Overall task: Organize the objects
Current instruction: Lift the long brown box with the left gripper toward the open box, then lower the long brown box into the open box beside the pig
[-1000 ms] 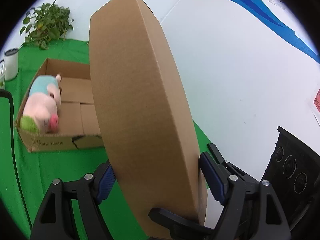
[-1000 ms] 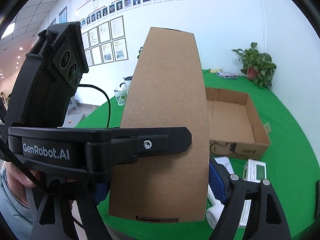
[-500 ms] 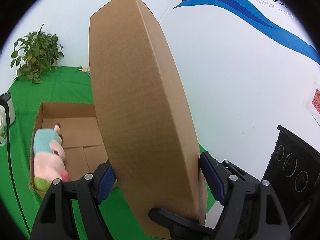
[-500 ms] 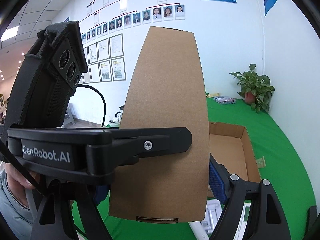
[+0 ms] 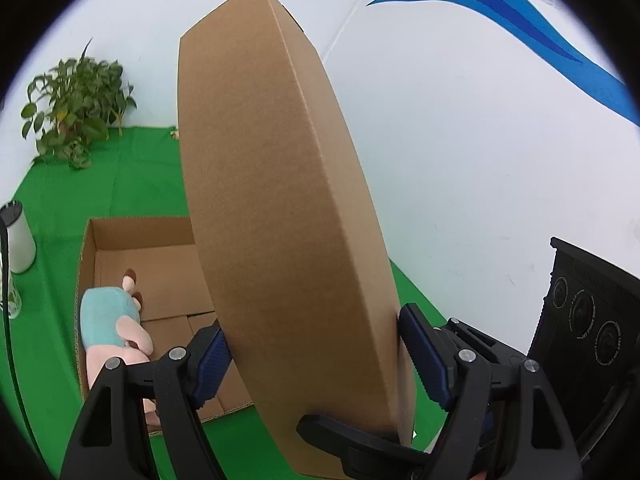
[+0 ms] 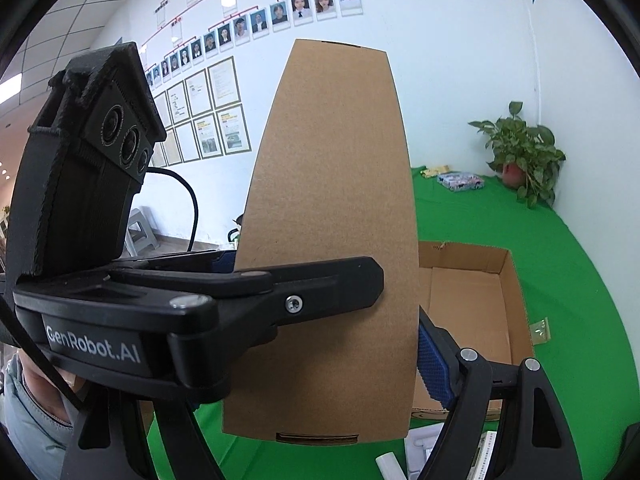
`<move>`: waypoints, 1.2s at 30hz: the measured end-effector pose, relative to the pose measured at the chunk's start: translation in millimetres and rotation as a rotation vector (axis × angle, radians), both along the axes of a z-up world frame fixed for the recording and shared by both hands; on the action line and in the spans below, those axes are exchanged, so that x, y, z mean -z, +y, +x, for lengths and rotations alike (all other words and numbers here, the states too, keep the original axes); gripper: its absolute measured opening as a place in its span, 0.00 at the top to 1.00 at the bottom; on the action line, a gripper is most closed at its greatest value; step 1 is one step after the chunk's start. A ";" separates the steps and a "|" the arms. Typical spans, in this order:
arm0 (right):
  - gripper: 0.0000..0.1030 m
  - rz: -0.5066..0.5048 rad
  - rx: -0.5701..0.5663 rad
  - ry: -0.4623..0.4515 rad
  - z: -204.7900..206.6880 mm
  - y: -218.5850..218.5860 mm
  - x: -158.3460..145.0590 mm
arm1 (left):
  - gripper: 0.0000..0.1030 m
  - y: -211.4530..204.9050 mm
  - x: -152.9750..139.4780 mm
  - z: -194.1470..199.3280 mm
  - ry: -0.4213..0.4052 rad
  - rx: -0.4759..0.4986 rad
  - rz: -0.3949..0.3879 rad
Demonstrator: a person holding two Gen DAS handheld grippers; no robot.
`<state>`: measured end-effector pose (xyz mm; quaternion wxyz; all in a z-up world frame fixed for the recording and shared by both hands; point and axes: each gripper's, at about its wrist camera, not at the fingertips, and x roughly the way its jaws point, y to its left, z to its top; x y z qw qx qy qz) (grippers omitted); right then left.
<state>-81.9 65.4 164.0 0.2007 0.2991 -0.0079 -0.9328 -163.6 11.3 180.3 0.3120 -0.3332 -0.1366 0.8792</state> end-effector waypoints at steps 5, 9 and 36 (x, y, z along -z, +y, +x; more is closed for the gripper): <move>0.23 -0.010 0.009 -0.077 -41.0 -3.3 17.7 | 0.24 -1.9 27.6 -29.1 -0.071 0.003 0.010; 0.23 -0.021 0.018 -0.144 -65.5 -2.0 41.1 | 0.24 -0.4 49.9 -48.2 -0.118 0.003 0.000; 0.24 -0.184 0.004 -0.475 -161.5 -3.0 209.2 | 0.24 0.3 173.7 -116.6 -0.382 -0.031 -0.187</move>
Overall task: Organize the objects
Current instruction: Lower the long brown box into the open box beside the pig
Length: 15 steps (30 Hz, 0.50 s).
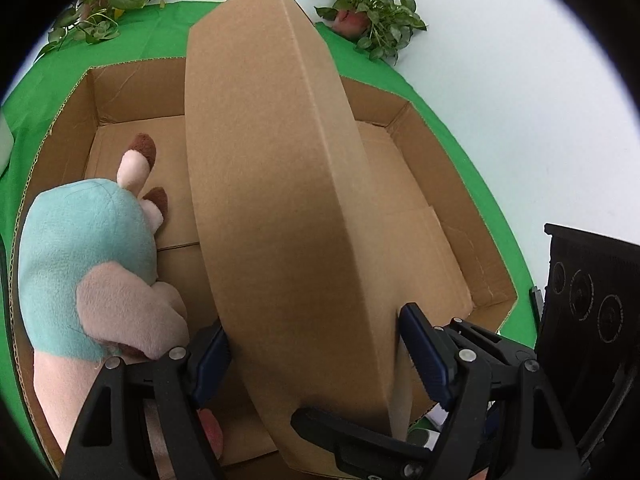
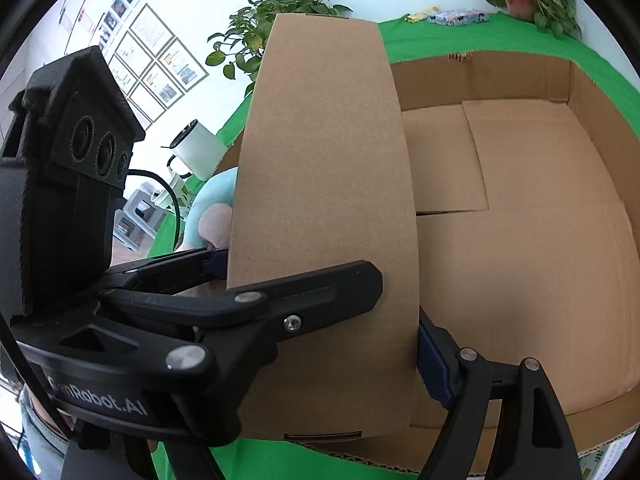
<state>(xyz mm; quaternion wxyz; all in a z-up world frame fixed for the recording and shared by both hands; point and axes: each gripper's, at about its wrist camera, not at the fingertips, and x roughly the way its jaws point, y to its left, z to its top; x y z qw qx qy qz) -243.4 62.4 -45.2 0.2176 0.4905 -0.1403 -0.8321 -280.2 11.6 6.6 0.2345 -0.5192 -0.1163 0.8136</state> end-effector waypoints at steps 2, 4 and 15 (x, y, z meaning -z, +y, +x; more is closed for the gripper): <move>0.24 -0.015 0.000 -0.004 0.9 -1.4 0.9 | 0.24 -1.2 -3.0 3.1 0.001 -0.003 -0.009; 0.24 -0.022 -0.004 0.002 2.6 -5.0 -0.8 | 0.24 -4.4 -6.8 7.6 0.007 -0.012 -0.009; 0.24 -0.017 0.047 -0.014 8.9 -18.8 -9.6 | 0.22 -14.4 -6.0 19.4 0.012 -0.050 0.007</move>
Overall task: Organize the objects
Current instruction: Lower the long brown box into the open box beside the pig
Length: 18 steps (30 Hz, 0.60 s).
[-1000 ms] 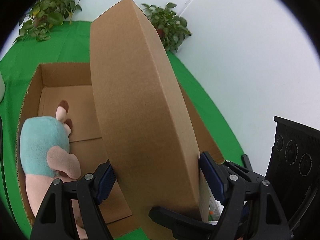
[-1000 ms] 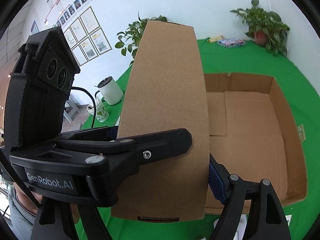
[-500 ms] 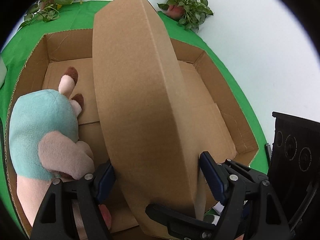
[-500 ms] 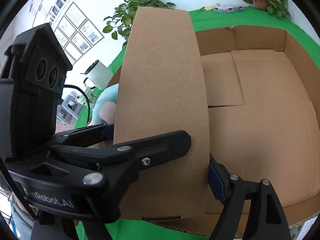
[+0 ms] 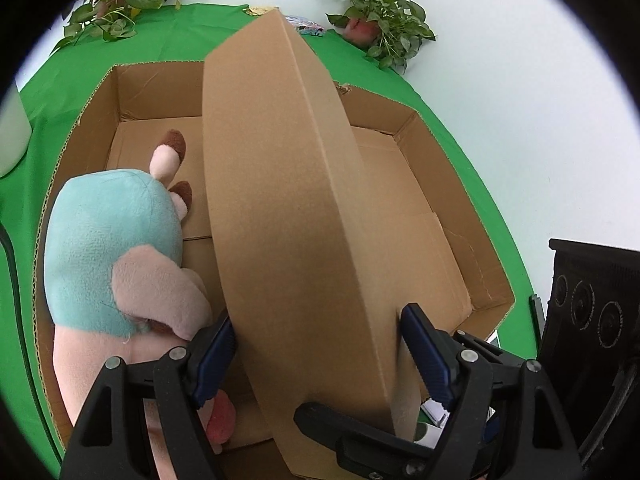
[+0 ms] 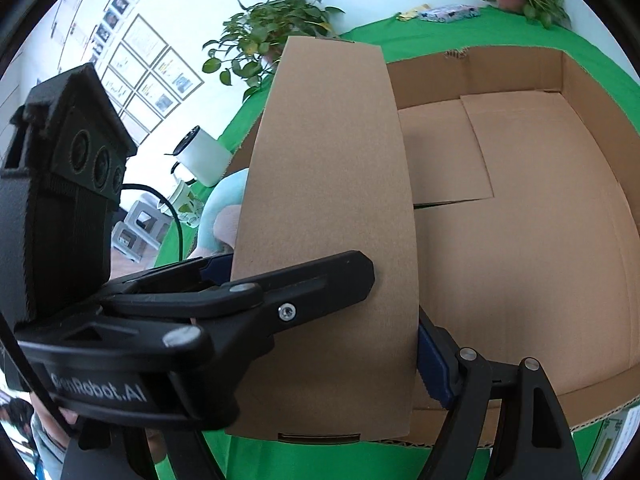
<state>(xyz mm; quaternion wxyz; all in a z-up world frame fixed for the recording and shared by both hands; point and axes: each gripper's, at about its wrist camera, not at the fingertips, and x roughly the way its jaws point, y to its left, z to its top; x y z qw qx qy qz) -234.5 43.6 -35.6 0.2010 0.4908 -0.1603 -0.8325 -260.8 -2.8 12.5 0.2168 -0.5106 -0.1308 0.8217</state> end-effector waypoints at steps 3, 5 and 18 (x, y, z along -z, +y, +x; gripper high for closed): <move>0.24 0.009 0.012 -0.006 -3.0 -1.8 0.9 | 0.22 -2.6 -1.5 0.3 -0.003 -0.020 -0.021; 0.24 0.017 0.026 -0.017 -6.5 16.0 9.8 | 0.24 -5.1 -7.1 3.1 0.004 -0.037 -0.054; 0.21 -0.002 0.003 -0.071 -32.8 18.2 60.6 | 0.35 -21.1 -7.1 3.6 0.025 -0.043 -0.071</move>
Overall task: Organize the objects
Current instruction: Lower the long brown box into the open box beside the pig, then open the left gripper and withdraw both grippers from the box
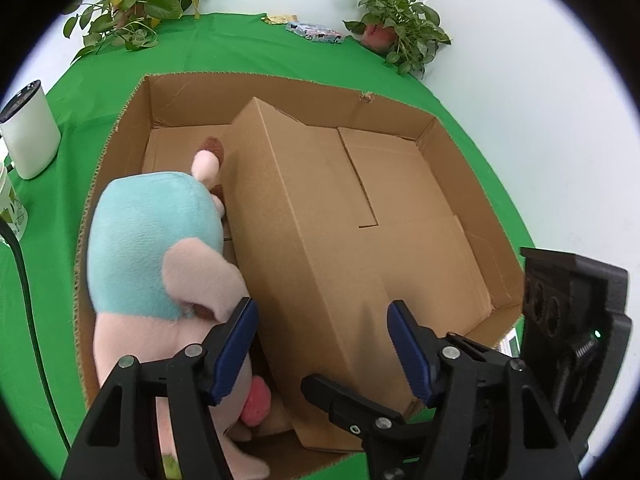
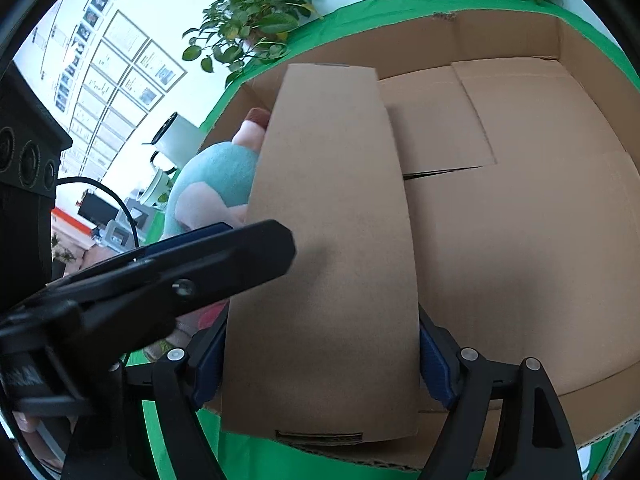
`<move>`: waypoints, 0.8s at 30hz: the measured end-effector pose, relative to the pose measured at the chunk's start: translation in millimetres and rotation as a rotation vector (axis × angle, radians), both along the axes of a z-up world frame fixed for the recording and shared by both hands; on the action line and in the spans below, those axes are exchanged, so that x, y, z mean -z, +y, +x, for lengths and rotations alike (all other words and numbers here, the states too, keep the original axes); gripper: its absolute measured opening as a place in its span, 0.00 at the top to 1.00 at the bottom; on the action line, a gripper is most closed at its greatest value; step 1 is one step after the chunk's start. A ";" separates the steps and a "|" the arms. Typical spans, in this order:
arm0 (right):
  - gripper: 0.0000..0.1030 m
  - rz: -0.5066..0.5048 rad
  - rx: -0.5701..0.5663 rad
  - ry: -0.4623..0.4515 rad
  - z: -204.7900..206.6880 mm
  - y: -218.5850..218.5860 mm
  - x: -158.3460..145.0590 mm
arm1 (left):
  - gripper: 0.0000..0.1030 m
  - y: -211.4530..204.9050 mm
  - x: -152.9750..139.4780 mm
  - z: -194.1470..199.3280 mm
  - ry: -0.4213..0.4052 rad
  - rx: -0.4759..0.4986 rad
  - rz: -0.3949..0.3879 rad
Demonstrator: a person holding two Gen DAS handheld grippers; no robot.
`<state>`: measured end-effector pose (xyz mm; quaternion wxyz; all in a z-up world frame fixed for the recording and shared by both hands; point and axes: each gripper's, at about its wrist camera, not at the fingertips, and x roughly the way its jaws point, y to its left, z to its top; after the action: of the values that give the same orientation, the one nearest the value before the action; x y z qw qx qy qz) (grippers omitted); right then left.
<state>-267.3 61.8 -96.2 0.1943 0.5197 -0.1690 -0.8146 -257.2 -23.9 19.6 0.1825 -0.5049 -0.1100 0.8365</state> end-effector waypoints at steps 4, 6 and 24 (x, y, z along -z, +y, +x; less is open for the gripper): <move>0.18 -0.046 -0.022 0.007 5.3 2.9 -6.6 | 0.35 -9.5 -12.8 10.2 0.054 -0.036 -0.021; 0.18 -0.035 -0.038 0.036 10.3 1.9 -17.1 | 0.35 -15.0 -20.9 18.2 0.084 -0.047 -0.032; 0.22 0.400 0.061 0.463 132.7 30.1 -85.6 | 0.19 7.2 -60.2 158.2 0.625 -0.198 -0.228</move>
<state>-134.6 91.9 -10.6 0.0968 0.3429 0.0279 -0.9340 -99.0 -16.7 79.8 0.0675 -0.2282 -0.0031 0.9713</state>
